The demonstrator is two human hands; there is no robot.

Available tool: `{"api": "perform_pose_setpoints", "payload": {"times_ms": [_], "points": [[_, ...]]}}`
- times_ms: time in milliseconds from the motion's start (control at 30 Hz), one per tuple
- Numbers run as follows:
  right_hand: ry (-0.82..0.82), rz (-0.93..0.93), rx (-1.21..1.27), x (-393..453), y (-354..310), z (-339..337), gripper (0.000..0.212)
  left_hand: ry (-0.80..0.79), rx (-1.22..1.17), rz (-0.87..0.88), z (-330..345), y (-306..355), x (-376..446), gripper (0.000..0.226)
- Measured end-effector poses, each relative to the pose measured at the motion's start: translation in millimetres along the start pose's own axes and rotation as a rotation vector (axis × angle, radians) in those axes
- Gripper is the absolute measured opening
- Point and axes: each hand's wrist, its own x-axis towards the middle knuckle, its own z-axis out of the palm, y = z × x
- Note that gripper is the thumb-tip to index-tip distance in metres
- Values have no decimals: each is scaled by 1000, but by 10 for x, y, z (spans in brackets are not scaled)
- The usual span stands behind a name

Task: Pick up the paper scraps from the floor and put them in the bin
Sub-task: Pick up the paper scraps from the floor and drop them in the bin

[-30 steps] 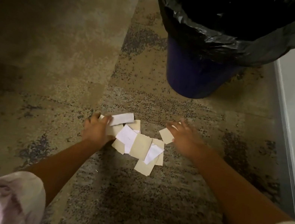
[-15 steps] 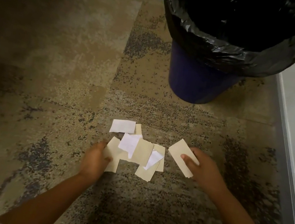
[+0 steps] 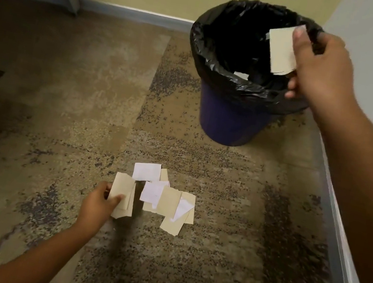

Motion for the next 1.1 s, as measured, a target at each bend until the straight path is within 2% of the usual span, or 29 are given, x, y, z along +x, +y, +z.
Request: {"api": "perform_pose_setpoints", "payload": {"times_ms": [67,133,200,267,333,400,433,567,667,733,767,900,967,1033,1100], "points": [[87,28,-109,-39,110,-8,68,36,-70,24,-78,150,-36,24],[214,-98,-174,-346,305,0,66,100,-112,76,-185,357,-36,27],[223,-196,-230,-799,622,127,62,141,-162,137,-296,638,-26,26],[32,-126,-356,-1309,1033,340,64,151,-236,198,-405,999,-12,28],[-320,36,-515,-1856,1491,533,70,148,-362,219,-520,1443,-36,31],[-632,173,-647,-2314,1885,649,72,86,-594,197,-628,1917,-84,34],[-708,224,-657,-2467,2013,673,72,16,-706,173,-669,2158,-105,34],[-709,313,-569,-2649,2121,687,68,-264,-914,154,-692,3056,-196,29],[-680,323,-545,-2643,2114,685,69,-391,-841,198,-622,3449,-223,45],[-682,315,-554,-2649,2132,672,69,-433,-738,174,-564,3504,-123,64],[-679,314,-554,-2649,2152,663,70,-399,-709,175,-532,3483,-28,68],[-695,306,-563,-2669,2192,647,71,-25,-688,201,-458,3102,330,60],[-700,309,-598,-2653,2164,653,69,118,-558,208,-413,2693,523,50],[-688,261,-707,-2642,2110,681,68,99,-422,201,-309,2134,656,43],[-682,190,-803,-2670,2051,739,68,-43,-242,201,-156,1557,669,56]]}}
